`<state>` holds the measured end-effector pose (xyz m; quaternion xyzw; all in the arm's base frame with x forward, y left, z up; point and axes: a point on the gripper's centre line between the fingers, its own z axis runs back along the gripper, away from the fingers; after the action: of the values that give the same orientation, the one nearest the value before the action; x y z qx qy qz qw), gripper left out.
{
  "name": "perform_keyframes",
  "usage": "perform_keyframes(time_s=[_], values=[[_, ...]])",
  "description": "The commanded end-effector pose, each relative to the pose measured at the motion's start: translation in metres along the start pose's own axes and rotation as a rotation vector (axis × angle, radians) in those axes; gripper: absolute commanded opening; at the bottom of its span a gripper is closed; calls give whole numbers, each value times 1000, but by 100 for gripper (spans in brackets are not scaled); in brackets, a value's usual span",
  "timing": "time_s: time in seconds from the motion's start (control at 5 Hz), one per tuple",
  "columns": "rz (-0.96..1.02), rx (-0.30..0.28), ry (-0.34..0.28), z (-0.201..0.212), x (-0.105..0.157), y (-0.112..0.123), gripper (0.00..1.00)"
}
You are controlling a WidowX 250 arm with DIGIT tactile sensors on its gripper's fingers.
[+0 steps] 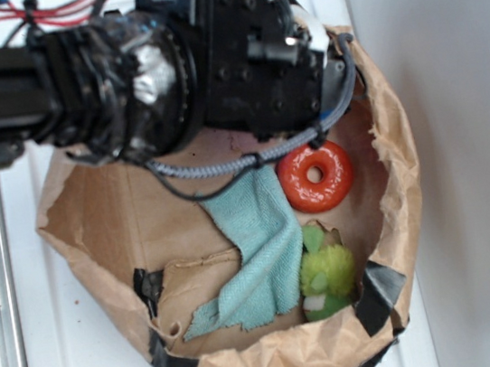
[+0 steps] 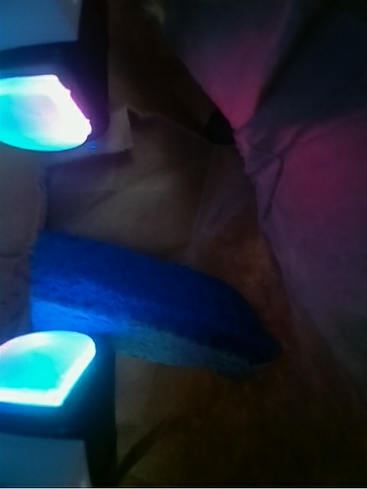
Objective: Grab the blue sponge.
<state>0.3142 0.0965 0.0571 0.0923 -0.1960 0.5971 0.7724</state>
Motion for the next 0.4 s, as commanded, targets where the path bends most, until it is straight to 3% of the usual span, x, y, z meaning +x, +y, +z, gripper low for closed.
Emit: perform_keyframes(time_s=[0.0, 0.2], values=[[-63, 12, -103, -9, -3, 16, 100], [-100, 39, -118, -12, -4, 27, 100]])
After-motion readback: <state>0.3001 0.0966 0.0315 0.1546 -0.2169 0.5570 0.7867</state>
